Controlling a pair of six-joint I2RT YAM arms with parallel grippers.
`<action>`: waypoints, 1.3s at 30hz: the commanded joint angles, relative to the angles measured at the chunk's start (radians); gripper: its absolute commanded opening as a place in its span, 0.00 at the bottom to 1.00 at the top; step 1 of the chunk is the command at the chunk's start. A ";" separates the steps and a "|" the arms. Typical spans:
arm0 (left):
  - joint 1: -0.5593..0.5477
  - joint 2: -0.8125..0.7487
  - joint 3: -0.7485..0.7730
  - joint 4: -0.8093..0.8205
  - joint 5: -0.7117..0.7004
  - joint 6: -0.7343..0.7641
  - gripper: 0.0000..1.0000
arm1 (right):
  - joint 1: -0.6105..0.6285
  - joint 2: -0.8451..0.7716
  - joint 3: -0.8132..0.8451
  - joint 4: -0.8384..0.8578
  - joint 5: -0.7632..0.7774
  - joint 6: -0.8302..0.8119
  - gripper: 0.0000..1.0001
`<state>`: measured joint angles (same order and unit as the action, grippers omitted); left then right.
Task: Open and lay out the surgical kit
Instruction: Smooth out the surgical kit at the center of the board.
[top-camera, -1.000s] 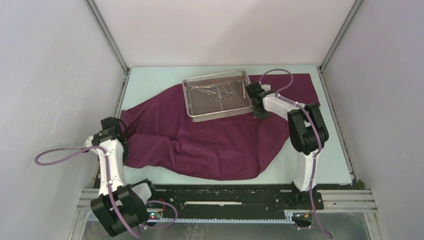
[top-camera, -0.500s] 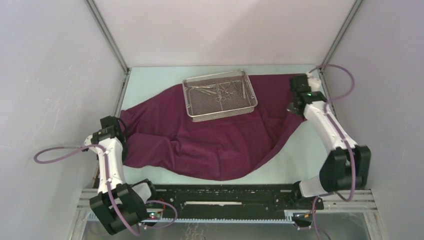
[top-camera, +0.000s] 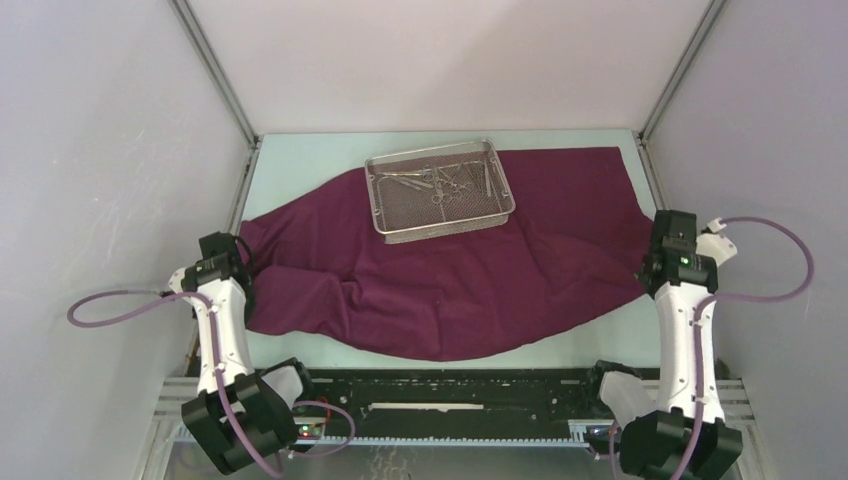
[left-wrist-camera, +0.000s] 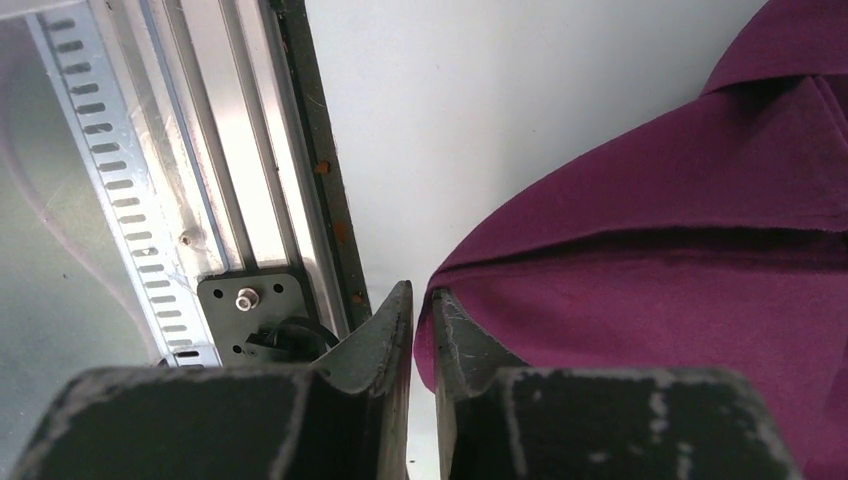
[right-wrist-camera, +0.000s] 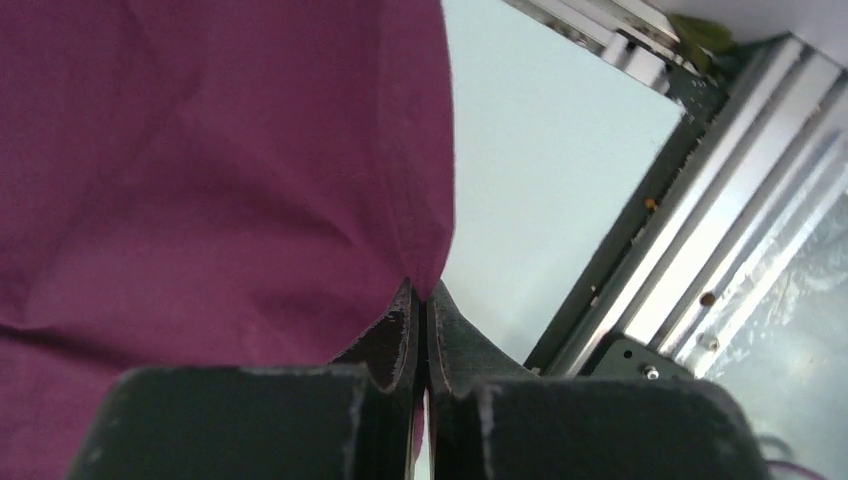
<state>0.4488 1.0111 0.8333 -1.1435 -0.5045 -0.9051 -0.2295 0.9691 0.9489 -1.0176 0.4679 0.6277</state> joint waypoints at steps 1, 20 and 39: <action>0.013 -0.017 0.043 -0.001 -0.015 0.032 0.17 | -0.136 -0.025 0.021 -0.081 -0.006 0.113 0.03; 0.022 -0.040 0.151 0.004 0.018 0.087 0.94 | -0.127 0.102 0.123 -0.131 -0.120 0.104 0.92; -0.320 0.373 0.600 0.175 0.097 0.290 0.94 | 0.544 0.382 0.450 0.055 -0.098 -0.012 1.00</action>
<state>0.1375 1.2659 1.3472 -1.0424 -0.4686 -0.7055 0.2512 1.3041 1.3304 -1.0161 0.3367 0.6724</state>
